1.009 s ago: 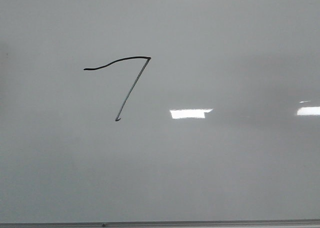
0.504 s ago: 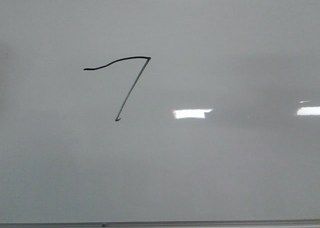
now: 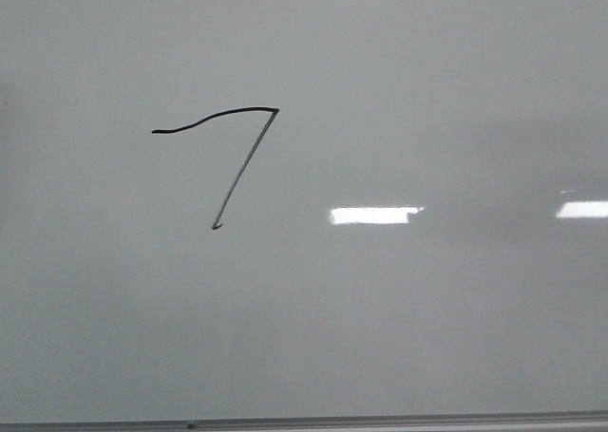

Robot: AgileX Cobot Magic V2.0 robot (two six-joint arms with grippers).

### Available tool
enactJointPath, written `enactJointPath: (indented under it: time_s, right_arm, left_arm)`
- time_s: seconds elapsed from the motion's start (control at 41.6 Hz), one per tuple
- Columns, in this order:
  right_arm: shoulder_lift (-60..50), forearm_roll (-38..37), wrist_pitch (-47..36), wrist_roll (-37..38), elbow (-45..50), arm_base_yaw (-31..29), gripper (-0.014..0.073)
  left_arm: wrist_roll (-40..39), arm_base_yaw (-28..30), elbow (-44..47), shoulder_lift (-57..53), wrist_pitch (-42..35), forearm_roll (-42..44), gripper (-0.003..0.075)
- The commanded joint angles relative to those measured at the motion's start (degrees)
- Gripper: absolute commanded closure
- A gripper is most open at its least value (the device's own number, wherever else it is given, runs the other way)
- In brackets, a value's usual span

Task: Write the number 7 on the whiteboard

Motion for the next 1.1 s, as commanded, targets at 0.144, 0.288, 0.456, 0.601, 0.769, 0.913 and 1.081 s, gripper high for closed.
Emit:
enactJointPath:
  time_s: [0.144,0.288,0.456,0.601,0.769,0.913,1.081]
  right_arm:
    - [-7.58,-11.82,-10.11,21.33,10.66,-7.77,0.0662]
    - [-12.16,-12.70,-6.11,21.10,14.68,-9.53,0.0662]
    - [-15.21,-13.44,-3.36,20.97,14.76,-9.58,0.0662]
    - [-15.20,-13.44,-3.36,20.97,14.76,-9.58,0.0662]
    - [-15.20,-13.44,-3.36,20.97,14.76,-9.58,0.0662]
    - [-15.20,-13.44,-3.36,20.97,14.76,-9.58,0.0662]
    - [-15.20,-13.44,-3.36,20.97,14.76,-9.58,0.0662]
  left_arm:
    - [-0.06,0.08,0.17,-0.87,-4.64,-0.50,0.0741]
    - [-0.06,0.08,0.17,-0.87,-4.52,-0.50,0.0741]
    - [-0.06,0.08,0.17,-0.87,-4.54,-0.50,0.0741]
    - [-0.06,0.08,0.17,-0.87,-4.54,-0.50,0.0741]
    - [-0.06,0.08,0.17,-0.87,-4.54,-0.50,0.0741]
    - [-0.06,0.08,0.17,-0.87,-4.54,-0.50,0.0741]
    - [-0.06,0.08,0.17,-0.87,-4.54,-0.50,0.0741]
